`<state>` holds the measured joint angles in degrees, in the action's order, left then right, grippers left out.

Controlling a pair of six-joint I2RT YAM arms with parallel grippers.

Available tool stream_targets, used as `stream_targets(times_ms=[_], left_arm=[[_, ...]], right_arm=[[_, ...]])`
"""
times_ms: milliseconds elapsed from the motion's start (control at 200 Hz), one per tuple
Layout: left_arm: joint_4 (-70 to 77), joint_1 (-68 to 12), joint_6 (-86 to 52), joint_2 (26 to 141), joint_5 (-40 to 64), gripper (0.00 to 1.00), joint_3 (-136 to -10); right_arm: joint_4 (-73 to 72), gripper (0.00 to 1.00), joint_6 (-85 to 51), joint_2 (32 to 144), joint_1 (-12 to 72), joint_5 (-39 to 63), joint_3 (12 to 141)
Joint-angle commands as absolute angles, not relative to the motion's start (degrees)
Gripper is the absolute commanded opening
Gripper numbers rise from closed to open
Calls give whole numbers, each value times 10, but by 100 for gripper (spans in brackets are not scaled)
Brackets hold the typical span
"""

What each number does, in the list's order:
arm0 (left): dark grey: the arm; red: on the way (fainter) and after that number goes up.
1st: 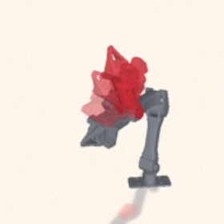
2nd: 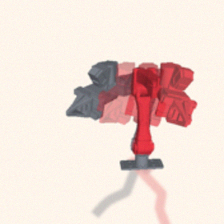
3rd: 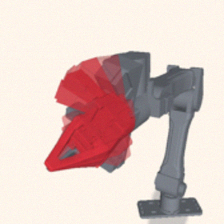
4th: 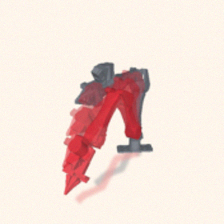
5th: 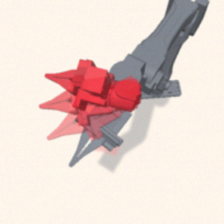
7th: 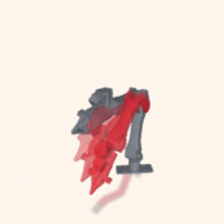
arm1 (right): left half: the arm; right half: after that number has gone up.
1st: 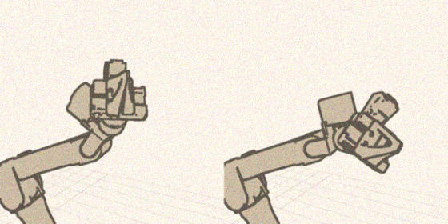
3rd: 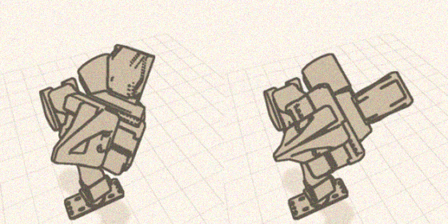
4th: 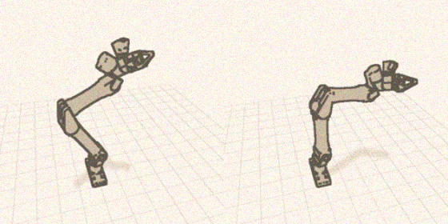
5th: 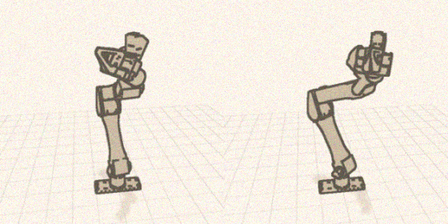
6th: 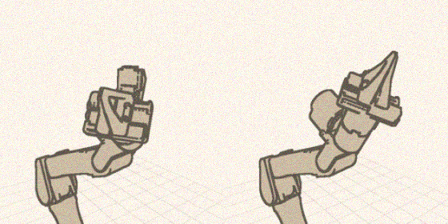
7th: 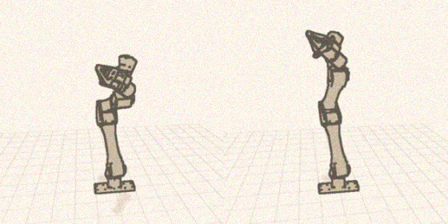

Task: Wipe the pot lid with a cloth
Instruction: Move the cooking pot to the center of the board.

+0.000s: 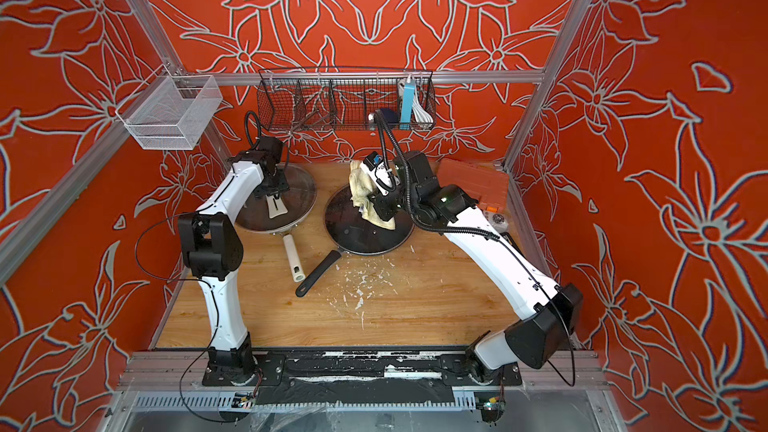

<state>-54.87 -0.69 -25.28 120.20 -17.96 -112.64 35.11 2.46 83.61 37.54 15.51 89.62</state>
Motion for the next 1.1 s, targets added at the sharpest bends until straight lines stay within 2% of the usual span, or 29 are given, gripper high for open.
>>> stream_targets(times_ms=[0, 240, 400, 555, 956, 1096], left_arm=[[-569, -3, -264, 1201, -173, 63, -1123], [-576, -2, -267, 1211, -164, 50, -1121], [-579, -2, -270, 1205, -155, 55, -1116], [-575, -2, -261, 1200, -156, 55, -1110], [-566, -2, -251, 1200, -155, 48, -1089], [-572, -1, -250, 1207, -154, 53, -1084]], right_arm=[[336, 0, 33, 827, 378, 157, 899], [337, 0, 31, 827, 378, 157, 900], [337, 0, 31, 826, 378, 154, 900], [336, 0, 28, 827, 378, 155, 900], [338, 0, 26, 831, 378, 157, 903], [338, 0, 26, 831, 378, 157, 904]])
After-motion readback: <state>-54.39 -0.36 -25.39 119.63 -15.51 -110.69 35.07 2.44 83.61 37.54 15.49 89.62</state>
